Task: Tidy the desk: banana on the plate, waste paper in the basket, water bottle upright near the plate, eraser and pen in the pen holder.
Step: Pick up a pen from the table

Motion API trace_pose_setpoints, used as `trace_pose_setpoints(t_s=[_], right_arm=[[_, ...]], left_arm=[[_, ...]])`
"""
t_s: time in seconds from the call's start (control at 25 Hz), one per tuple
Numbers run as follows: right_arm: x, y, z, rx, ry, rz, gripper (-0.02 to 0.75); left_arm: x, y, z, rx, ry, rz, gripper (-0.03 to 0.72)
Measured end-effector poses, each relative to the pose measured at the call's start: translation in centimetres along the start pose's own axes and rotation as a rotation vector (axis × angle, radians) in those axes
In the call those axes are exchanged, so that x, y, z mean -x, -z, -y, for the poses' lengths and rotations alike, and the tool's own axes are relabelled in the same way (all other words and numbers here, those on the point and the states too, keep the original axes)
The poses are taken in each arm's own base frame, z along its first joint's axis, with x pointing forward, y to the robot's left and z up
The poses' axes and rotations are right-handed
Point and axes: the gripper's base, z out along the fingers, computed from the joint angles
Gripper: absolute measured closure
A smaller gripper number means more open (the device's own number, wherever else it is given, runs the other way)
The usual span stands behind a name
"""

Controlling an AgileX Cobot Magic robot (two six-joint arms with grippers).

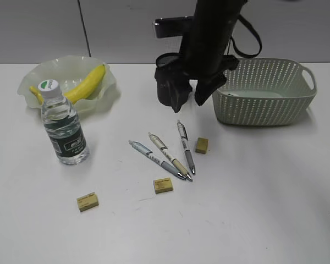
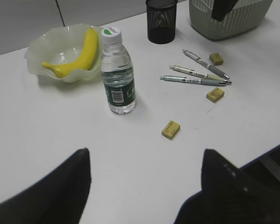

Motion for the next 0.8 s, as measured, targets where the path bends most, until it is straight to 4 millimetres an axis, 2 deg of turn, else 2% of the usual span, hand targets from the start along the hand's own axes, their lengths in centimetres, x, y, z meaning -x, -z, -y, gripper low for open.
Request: trace_pose_setpoints(t_s=[0.16,0.36,0.64,0.8], right_arm=[[1.2,-3.5,0.5,-0.029,-0.056,-0.04,0.283],[1.5,-7.2,1.0,-0.05,-0.1,-0.081,0.283],[1.5,-10.7,1.5,-0.059,-0.125,-0.096,0.283],[1.3,-12.0,1.7,-0.066,-0.134,-0.115,0.29]], left_arm=[[0.0,0.0,0.0,0.0,0.0,0.0,0.138],[0.0,0.0,0.0,0.0,0.0,0.0,0.139],[0.0,0.0,0.0,0.0,0.0,0.0,0.139],[0.0,0.0,0.0,0.0,0.0,0.0,0.141]])
